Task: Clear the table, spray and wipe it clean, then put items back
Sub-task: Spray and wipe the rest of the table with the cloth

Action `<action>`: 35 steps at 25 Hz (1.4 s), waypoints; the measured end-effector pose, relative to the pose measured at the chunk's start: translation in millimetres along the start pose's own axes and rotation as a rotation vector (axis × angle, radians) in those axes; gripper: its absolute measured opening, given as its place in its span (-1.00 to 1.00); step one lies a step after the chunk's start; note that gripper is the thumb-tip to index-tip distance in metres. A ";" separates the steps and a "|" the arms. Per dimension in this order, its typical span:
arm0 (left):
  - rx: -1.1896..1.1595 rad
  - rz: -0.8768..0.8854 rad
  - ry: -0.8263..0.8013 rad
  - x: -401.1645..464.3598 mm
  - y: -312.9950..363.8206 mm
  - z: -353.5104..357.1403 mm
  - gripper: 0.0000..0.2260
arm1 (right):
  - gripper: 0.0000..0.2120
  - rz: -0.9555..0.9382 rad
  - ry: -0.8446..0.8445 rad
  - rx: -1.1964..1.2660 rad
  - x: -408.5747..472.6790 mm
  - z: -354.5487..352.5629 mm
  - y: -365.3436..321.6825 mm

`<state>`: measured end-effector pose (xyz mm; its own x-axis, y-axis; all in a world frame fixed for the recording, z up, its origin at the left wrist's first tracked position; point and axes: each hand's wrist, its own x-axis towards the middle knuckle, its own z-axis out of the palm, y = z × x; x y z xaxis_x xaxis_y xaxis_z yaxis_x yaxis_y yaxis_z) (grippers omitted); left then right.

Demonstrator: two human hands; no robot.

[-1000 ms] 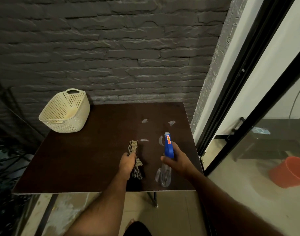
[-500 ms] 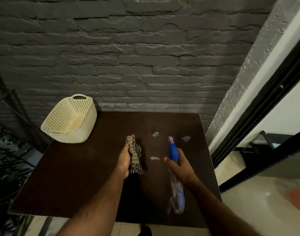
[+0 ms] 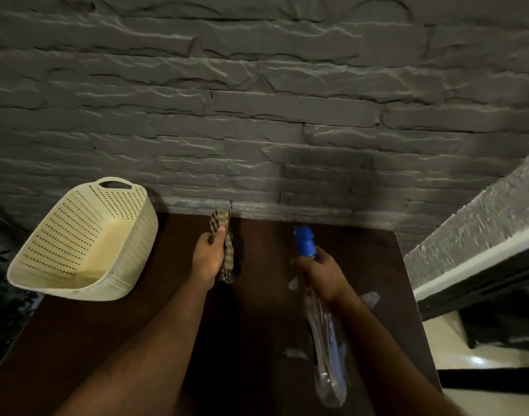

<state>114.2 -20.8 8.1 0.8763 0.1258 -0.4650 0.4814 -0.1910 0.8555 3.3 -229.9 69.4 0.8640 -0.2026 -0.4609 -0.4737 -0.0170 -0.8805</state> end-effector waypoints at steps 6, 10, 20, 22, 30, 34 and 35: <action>0.239 0.092 0.056 71.1 -3.3 32.3 -0.59 | -0.85 0.082 -0.065 0.084 69.8 1.9 1.9; 0.458 0.129 0.164 100.6 -10.3 58.4 -0.63 | -0.78 0.138 -0.188 0.120 89.1 -6.1 6.1; 0.664 0.236 0.218 126.9 -24.0 78.4 -0.63 | -0.78 0.250 -0.282 0.169 92.6 -19.6 19.7; 0.647 0.234 0.232 126.2 -26.1 81.0 -0.64 | -0.78 0.264 -0.254 0.127 88.9 -27.0 21.4; 0.761 0.255 0.343 107.0 -24.9 107.0 -0.52 | -0.78 0.242 -0.273 0.059 79.7 -38.9 24.1; 1.017 0.422 0.283 85.5 -29.7 141.6 -0.65 | -0.79 0.228 -0.254 0.124 74.1 -39.8 24.4; 1.081 0.525 0.211 72.4 -38.1 145.7 -0.69 | -0.79 0.230 -0.248 0.134 72.9 -40.4 25.2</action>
<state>162.0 -146.3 -91.3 0.9972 -0.0736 0.0125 -0.0744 -0.9651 0.2513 47.4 -284.7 18.1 0.7606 0.0576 -0.6467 -0.6478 0.1329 -0.7501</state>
